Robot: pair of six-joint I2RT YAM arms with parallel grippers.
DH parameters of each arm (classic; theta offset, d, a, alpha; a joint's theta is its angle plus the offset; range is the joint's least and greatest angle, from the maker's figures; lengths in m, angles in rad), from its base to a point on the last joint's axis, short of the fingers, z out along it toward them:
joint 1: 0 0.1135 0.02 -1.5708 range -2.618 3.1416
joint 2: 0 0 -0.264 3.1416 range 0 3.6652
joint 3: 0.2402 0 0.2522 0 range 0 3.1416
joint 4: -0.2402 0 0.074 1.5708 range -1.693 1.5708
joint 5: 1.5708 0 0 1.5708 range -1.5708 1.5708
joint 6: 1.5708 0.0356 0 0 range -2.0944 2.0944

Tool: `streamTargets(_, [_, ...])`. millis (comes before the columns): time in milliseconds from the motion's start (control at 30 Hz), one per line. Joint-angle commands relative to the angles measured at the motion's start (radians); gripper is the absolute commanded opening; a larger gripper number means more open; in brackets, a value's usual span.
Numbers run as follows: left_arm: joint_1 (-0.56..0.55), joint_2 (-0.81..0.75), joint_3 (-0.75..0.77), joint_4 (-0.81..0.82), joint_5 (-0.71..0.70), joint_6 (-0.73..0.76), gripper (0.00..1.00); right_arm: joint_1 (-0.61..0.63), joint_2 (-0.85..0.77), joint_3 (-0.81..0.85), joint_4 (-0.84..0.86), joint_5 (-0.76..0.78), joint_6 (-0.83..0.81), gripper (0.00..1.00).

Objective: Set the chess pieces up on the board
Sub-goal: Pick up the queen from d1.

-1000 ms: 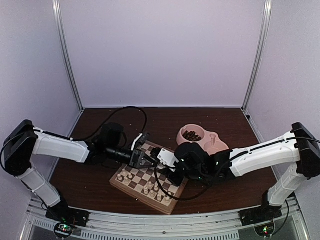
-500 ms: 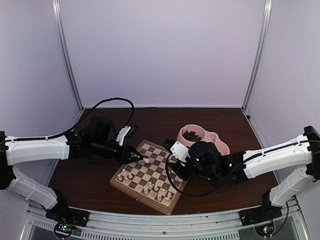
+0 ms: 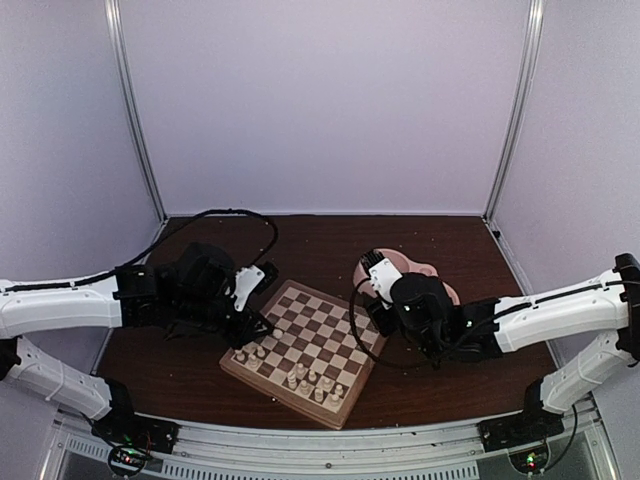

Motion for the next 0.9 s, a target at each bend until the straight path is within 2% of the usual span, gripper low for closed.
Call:
streamTargets(0, [-0.057, 0.002, 0.001, -0.013, -0.104, 0.061, 0.0, -0.062, -0.005, 0.001, -0.024, 0.07, 0.072, 0.56])
streamTargets(300, [-0.068, -0.044, -0.097, 0.062, -0.058, 0.119, 0.0, -0.172, -0.104, -0.041, -0.085, 0.054, 0.117, 0.56])
streamTargets(567, [-0.113, -0.036, -0.117, 0.077, -0.122, 0.152, 0.0, -0.31, -0.205, -0.096, -0.118, -0.001, 0.2, 0.56])
streamTargets(767, [-0.157, 0.006, -0.106, 0.051, -0.178, 0.163, 0.0, -0.335, -0.204, -0.087, -0.143, -0.021, 0.211, 0.56])
streamTargets(867, [-0.161, 0.029, -0.096, 0.041, -0.146, 0.169, 0.01, -0.342, -0.198, -0.087, -0.144, -0.021, 0.211, 0.56])
